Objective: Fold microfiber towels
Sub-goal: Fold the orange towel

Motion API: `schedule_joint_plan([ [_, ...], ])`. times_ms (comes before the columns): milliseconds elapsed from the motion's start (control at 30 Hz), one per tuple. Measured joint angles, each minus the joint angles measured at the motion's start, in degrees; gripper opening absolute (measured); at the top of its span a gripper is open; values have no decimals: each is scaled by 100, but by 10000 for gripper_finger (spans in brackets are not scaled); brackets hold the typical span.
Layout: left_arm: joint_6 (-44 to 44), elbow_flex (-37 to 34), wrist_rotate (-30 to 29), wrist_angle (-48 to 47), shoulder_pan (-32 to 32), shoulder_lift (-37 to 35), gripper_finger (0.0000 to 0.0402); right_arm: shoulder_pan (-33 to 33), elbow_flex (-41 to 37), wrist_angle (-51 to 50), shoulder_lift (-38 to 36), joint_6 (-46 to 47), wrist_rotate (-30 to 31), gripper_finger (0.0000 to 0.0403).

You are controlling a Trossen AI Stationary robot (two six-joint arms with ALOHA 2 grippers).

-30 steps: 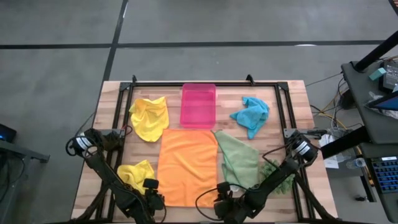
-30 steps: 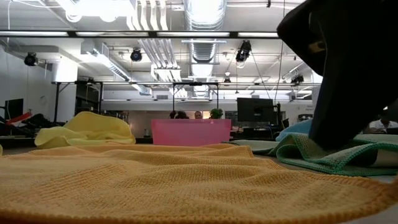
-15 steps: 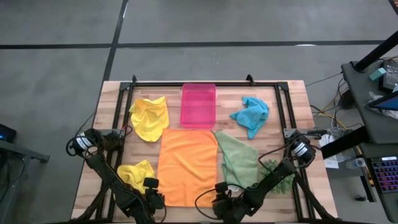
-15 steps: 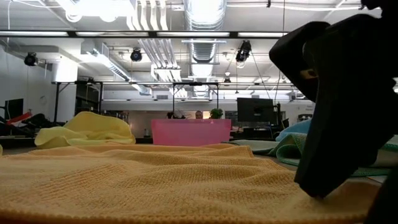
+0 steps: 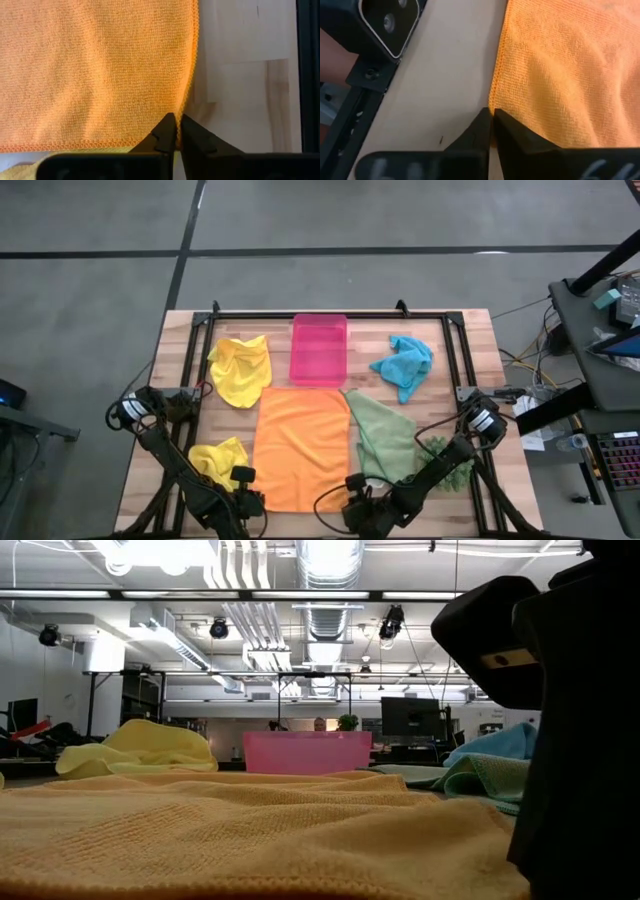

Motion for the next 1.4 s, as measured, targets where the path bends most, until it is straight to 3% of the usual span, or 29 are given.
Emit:
schedule_joint_plan([
  [800,-11,39,31,-44,13,-688,6,-2,-7,-756,-496,22,317,9],
  [967,-21,172,327,4,15,-822,6,33,-7,-1062,-906,83,247,9],
  [1133,-155,387,802,6,15,-857,6,85,-7,-1086,-1281,81,-214,8],
  [1400,-380,553,744,-440,65,-978,6,10,-2,-1201,-1529,66,-122,8],
])
